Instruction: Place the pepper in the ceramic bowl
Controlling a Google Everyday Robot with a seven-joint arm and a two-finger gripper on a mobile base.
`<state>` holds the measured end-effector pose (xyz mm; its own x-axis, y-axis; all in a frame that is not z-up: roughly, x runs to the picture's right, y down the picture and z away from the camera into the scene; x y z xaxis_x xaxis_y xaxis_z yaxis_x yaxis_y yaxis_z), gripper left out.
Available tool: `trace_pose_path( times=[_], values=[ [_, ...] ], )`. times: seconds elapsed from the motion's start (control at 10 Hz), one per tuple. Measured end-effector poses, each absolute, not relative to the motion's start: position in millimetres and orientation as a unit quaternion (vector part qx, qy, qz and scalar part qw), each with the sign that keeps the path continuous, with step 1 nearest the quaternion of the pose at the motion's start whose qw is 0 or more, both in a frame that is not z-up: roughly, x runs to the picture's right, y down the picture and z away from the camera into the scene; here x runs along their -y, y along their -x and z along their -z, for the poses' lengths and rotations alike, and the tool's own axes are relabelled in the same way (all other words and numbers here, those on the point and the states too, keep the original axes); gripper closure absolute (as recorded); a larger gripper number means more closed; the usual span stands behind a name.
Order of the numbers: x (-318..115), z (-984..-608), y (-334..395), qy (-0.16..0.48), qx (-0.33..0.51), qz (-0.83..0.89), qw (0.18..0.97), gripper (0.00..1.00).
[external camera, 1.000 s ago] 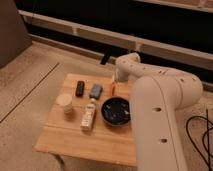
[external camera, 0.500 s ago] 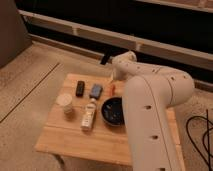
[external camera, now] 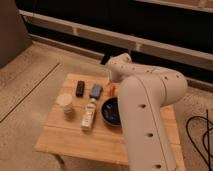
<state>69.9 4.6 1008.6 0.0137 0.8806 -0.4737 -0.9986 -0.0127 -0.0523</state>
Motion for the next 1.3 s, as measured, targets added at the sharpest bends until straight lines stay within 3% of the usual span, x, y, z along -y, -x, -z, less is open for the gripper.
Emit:
trace_pose_path(
  times=[0.1,0.3,0.7,0.8,1.3],
  values=[
    [-11,-1013,-69,0.197,-0.161,-0.685,0.683,0.36],
    [-17,-1020,-68,0.202,-0.168,-0.678,0.687,0.51],
    [-5,-1024,-65,0.188,-0.155,-0.666,0.705,0.95],
    [-5,-1023,-64,0.186,-0.153,-0.665,0.707,1.00],
    [41,-992,-57,0.137,-0.105,-0.648,0.742,1.00]
  ],
)
